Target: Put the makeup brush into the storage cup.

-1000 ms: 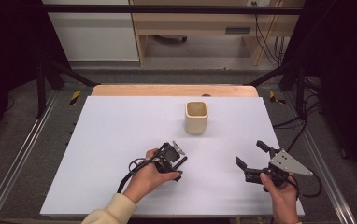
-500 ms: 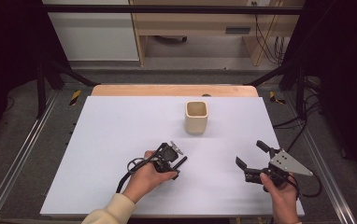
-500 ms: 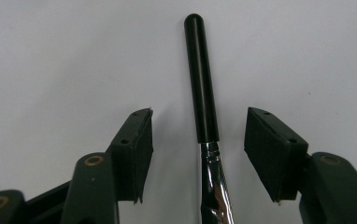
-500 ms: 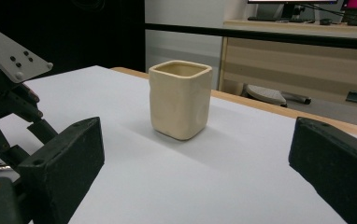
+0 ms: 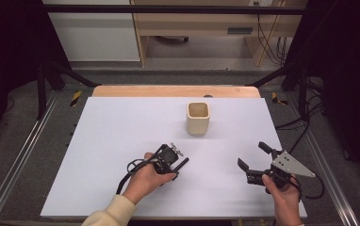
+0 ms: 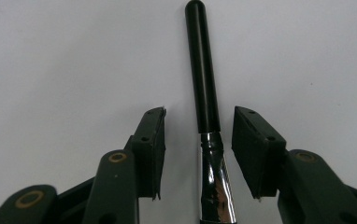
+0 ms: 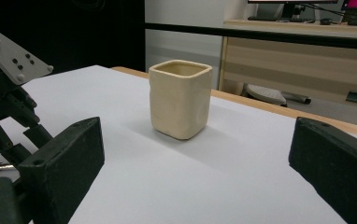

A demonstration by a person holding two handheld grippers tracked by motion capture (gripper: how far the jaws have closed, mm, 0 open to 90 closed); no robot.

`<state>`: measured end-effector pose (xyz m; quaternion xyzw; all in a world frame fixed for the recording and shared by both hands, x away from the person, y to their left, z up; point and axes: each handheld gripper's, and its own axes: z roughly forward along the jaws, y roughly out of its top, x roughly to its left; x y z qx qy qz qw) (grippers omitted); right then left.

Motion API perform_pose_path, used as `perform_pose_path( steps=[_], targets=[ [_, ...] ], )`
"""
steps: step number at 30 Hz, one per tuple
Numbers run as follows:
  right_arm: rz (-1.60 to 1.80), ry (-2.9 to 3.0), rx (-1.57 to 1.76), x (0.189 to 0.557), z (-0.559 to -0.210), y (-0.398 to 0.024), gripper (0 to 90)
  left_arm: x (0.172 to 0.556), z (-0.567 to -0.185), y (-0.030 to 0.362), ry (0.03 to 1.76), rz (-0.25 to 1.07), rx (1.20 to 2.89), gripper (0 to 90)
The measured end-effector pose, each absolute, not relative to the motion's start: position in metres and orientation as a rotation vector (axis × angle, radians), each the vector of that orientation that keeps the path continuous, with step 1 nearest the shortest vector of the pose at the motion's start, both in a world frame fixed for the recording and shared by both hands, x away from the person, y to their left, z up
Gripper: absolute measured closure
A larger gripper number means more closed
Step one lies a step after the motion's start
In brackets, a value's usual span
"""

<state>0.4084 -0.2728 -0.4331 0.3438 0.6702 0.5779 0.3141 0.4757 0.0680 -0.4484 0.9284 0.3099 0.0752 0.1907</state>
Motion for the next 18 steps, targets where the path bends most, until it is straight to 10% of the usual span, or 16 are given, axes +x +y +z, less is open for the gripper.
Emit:
perform_pose_path(
  steps=[18],
  targets=[
    [1.523,1.768,0.905,0.4085,-0.4332,-0.2727,3.8,0.4749,-0.4485,0.0678,0.865,0.178,2.62,62.0]
  ],
)
